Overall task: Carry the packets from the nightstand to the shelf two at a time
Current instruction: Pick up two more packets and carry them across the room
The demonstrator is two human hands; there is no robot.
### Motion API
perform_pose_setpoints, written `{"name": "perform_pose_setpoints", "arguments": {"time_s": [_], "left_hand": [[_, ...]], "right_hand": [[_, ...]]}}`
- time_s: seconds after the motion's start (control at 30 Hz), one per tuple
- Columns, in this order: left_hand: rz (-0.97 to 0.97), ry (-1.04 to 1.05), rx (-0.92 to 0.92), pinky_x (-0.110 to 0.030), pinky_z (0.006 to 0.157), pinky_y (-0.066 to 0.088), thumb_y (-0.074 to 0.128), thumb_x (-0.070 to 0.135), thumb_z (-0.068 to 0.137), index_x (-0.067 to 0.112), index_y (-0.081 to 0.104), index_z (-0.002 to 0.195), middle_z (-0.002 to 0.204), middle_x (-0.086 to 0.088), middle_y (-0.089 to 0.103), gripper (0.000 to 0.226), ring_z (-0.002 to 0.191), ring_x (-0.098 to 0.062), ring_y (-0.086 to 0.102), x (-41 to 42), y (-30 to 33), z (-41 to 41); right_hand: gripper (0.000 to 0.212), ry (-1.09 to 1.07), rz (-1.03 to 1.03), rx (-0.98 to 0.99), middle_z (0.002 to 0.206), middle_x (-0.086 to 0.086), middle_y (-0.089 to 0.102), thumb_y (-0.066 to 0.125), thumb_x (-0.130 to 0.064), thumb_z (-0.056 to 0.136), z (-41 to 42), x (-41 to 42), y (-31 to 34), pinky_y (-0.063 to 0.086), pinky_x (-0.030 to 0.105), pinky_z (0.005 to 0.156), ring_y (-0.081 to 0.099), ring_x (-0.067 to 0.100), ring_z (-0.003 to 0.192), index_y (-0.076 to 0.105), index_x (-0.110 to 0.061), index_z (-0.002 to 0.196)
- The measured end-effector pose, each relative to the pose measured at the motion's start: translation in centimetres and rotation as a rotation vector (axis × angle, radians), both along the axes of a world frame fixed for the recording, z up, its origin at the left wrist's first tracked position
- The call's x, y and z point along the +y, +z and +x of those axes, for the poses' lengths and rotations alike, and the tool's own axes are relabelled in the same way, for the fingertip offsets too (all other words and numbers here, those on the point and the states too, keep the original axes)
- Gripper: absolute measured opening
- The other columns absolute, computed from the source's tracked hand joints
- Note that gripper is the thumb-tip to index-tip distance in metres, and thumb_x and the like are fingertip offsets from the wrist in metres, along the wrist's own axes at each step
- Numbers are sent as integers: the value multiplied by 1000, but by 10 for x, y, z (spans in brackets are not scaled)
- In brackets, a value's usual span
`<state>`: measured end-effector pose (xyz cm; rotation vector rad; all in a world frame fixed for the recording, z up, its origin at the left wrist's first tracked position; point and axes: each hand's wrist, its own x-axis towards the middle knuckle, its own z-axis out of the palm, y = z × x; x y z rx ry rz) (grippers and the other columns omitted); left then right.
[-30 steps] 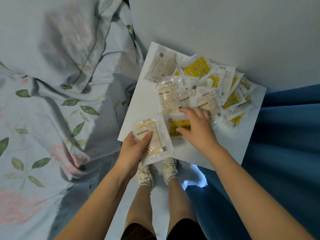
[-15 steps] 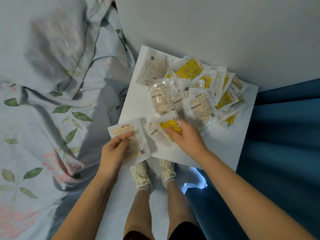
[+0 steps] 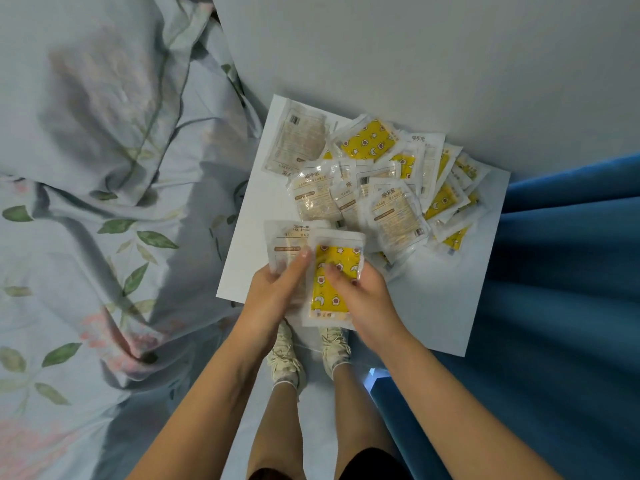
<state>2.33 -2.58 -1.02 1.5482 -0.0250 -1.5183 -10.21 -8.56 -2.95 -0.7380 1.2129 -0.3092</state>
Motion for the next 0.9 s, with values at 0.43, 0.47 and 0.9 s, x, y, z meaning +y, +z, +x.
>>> {"name": "perform_pose_setpoints", "arguments": {"time_s": [0.43, 0.47, 0.9], "left_hand": [[127, 174, -75, -40, 84, 57, 72, 38, 64, 17, 70, 97, 98, -5, 76, 39, 90, -23, 73, 1, -5, -8], [130, 193, -66, -39, 84, 57, 72, 37, 65, 17, 70, 98, 98, -5, 76, 38, 90, -22, 73, 1, -5, -8], [202, 214, -88, -37, 80, 58, 69, 29, 82, 21, 68, 96, 97, -1, 75, 16, 87, -19, 73, 13, -7, -22]], "right_hand": [[64, 268, -781, 776, 132, 8, 51, 78, -33, 77, -35, -72, -20, 35, 40, 106, 41, 28, 126, 51, -12, 131], [75, 309, -758, 870, 138, 10, 46, 80, -34, 74, -41, -79, -28, 33, 43, 108, 38, 29, 131, 46, -11, 137], [41, 230, -733, 752, 111, 5, 70, 77, -22, 80, -64, -92, -50, 54, 23, 83, 65, 25, 106, 63, -12, 118]]}}
